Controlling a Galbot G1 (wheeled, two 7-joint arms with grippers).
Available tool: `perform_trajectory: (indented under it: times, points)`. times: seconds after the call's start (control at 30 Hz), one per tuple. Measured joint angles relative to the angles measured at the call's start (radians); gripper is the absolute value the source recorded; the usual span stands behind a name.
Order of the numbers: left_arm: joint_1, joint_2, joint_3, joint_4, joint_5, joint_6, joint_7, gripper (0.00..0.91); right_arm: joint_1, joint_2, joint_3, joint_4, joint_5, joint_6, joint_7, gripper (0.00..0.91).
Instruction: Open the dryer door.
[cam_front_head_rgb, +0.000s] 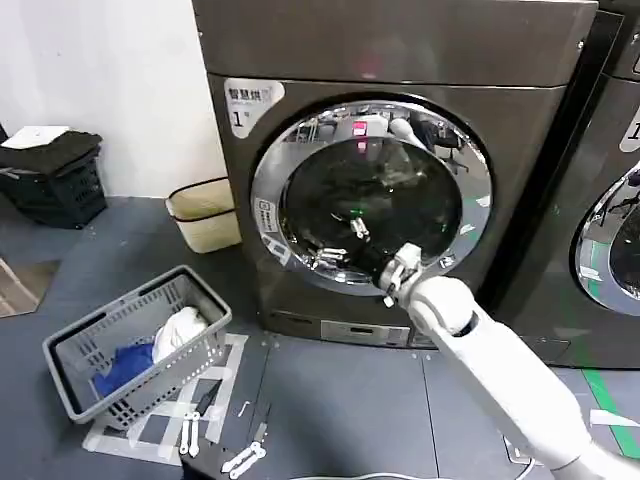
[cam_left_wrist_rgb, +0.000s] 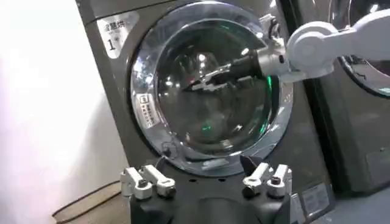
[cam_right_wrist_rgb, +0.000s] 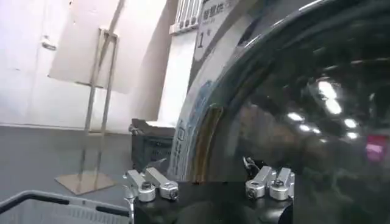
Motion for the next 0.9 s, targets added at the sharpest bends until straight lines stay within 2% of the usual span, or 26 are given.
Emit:
perform_trajectory:
  times: [0.9]
  points:
    - [0.006,-0.003,-0.003,-0.004,0.003,0.0,0.0,0.907,0.056,0.106,-0.042,-0.133,-0.04,0.01,-0.006,0.907]
